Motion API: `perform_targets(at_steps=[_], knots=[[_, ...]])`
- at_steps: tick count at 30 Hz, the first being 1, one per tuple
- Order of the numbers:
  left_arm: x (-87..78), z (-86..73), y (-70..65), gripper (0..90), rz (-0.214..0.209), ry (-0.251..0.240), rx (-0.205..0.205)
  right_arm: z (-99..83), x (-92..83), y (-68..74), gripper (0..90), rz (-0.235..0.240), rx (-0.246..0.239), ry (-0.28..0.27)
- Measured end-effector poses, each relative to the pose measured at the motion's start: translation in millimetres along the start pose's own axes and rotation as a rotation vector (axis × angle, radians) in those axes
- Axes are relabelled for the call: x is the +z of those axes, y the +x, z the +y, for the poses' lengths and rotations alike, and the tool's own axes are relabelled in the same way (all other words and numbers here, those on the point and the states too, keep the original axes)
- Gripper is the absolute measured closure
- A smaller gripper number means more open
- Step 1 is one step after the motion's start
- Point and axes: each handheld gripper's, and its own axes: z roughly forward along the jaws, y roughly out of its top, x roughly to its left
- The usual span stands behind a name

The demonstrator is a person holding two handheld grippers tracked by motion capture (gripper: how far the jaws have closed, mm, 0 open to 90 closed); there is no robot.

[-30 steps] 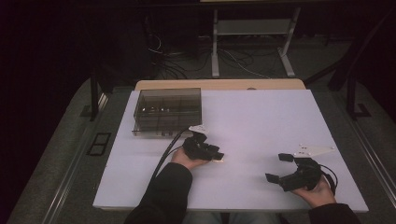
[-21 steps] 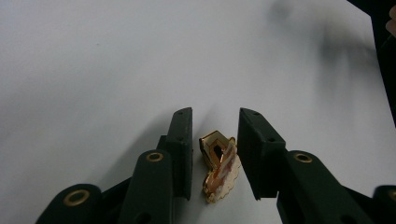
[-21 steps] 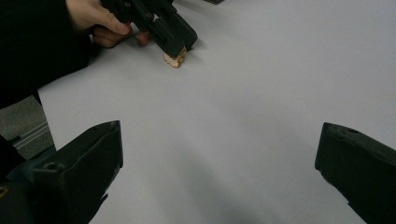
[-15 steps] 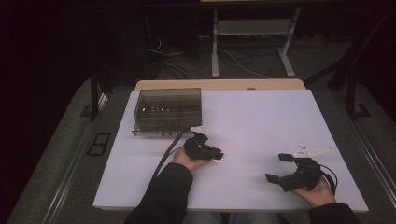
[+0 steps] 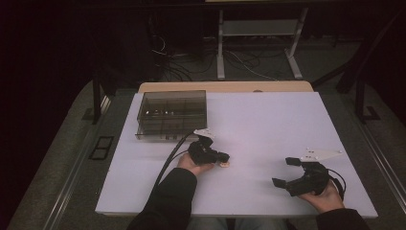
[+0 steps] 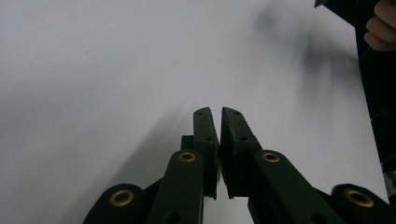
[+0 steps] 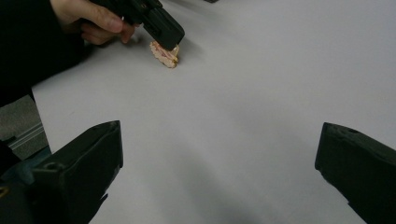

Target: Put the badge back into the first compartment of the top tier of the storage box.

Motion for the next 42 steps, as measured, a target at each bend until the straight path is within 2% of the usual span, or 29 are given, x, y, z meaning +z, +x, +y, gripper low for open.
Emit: perform_targets(at_steps=[5,6,7,9,13,20,29,42], knots=[[-1.3,2.1,-6.1,84.9,0.033,0.017,0.015,0.4,-1.2,-1.3,0.3,-0.020,0.006,-0.022],[-2.3,2.3,-7.2,85.9,0.023,0.003,-0.002,0.4,-1.6,-1.6,0.3,-0.020,0.009,-0.022],[-3.1,3.4,-7.2,87.2,0.015,-0.001,0.009,0.3,-1.7,-1.9,0.2,-0.021,0.009,-0.024],[-3.5,5.0,-11.6,88.1,0.043,0.008,0.029,0.2,-1.7,-1.5,0.3,-0.019,0.009,-0.022],[-4.5,7.6,-15.0,88.2,0.056,0.024,0.051,0.7,-0.7,0.3,0.3,-0.013,-0.002,-0.021],[-13.9,11.7,-14.9,88.2,0.072,0.012,0.050,0.7,-1.2,0.8,0.3,-0.016,0.000,-0.024],[-24.6,14.4,-15.3,88.2,0.083,0.001,0.048,0.5,-0.6,1.7,0.3,-0.013,-0.001,-0.025],[-39.2,23.9,-20.3,88.1,0.093,0.022,0.077,0.2,0.3,2.4,0.2,-0.006,-0.004,-0.023]])
